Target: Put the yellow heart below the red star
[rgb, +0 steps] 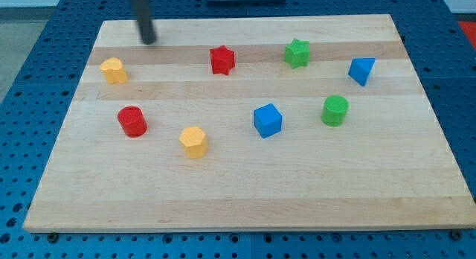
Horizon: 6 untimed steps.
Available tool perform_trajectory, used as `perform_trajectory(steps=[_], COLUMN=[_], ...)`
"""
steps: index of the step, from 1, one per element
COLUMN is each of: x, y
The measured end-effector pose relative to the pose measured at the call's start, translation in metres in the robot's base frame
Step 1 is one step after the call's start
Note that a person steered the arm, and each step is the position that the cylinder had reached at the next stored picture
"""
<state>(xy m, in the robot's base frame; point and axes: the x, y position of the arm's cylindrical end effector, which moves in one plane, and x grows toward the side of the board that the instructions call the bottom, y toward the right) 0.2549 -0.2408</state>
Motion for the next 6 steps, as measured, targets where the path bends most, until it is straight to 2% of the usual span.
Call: perform_trajectory(steps=[1, 2, 5, 6], x=[0.041, 0.065, 0.129, 0.127], y=[-0.063, -0.056, 0.120, 0.109])
